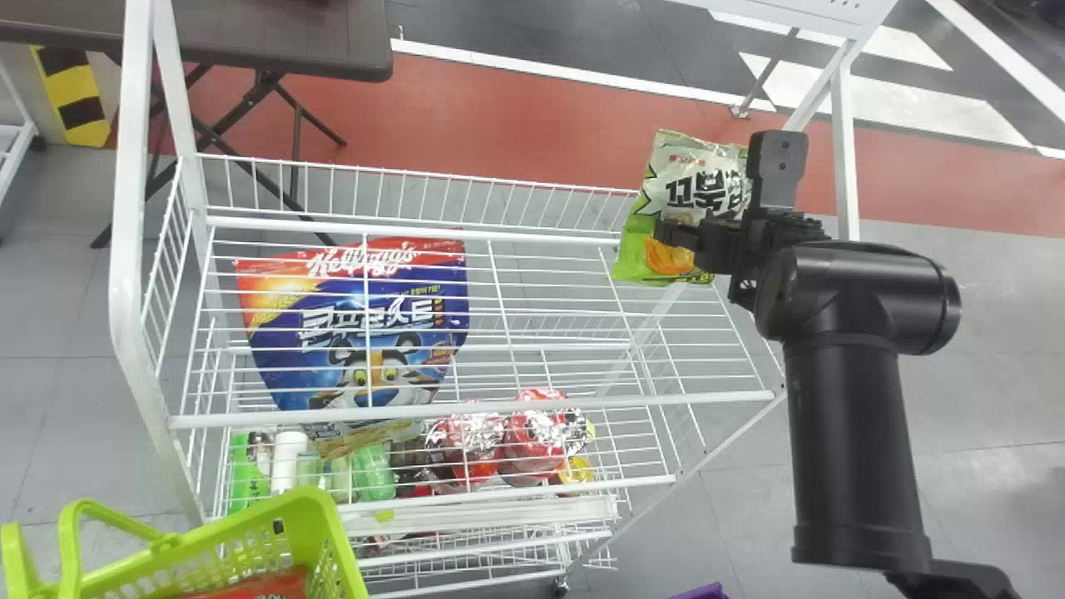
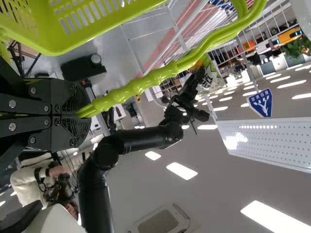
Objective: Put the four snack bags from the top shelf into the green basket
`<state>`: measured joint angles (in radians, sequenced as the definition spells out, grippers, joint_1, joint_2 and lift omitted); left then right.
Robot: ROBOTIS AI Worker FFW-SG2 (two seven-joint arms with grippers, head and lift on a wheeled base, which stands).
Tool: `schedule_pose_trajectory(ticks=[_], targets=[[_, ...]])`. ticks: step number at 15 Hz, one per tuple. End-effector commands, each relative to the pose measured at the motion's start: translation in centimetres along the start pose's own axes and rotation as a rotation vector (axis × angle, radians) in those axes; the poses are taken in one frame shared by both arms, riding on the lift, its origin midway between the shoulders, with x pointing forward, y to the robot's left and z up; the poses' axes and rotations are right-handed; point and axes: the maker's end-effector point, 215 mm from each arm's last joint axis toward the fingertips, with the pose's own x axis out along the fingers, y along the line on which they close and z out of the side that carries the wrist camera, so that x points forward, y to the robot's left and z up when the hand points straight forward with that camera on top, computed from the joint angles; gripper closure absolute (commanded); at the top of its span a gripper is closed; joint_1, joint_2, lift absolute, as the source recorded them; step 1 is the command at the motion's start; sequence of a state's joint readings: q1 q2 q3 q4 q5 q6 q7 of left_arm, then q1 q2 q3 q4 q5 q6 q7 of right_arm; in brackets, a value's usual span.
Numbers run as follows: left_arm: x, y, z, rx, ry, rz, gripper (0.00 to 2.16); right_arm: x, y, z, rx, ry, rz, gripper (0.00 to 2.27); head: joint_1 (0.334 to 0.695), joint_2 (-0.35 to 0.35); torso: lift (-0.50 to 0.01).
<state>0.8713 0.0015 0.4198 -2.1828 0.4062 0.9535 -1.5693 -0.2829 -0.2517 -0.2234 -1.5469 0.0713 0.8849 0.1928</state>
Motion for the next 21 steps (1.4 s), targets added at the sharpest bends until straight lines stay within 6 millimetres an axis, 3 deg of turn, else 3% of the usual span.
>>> schedule_pose_trajectory(ticks=[1,5,7,10,14,15,19,21], targets=[[0.0,-0.2,0.0,0.0,-0.005,-0.011,2.15,-0.2,0.0,-0.4,0.0,-0.023,-0.016,2.26,0.695,-0.35,-0.006],[0.0,-0.2,0.1,0.003,-0.005,-0.011,2.15,-2.7,-0.5,1.5,0.054,-0.127,0.005,2.26,0.695,-0.35,-0.006],[0.0,-0.2,0.1,0.005,-0.005,-0.011,2.15,-4.9,-0.2,1.5,0.094,-0.162,0.048,2.26,0.695,-0.35,-0.006],[0.1,-0.2,0.3,0.01,-0.003,-0.012,2.15,-8.7,3.6,1.3,0.133,-0.183,0.178,2.26,0.695,-0.35,-0.006],[0.1,-0.1,0.2,0.007,-0.003,-0.011,2.15,-15.2,13.7,-2.0,0.196,-0.094,0.476,2.26,0.695,-0.35,-0.006],[0.1,-0.1,0.2,0.007,-0.004,-0.012,2.15,-16.9,16.4,-3.9,0.204,-0.038,0.556,2.26,0.695,-0.329,-0.006],[0.1,-0.1,0.2,0.004,-0.004,-0.01,2.15,-24.0,25.4,-11.8,0.243,0.249,0.871,2.26,0.695,-0.178,-0.006],[0.1,-0.1,0.3,0.009,-0.004,-0.011,2.15,-28.0,27.7,-14.5,0.27,0.387,1.006,2.26,0.695,-0.056,-0.006]])
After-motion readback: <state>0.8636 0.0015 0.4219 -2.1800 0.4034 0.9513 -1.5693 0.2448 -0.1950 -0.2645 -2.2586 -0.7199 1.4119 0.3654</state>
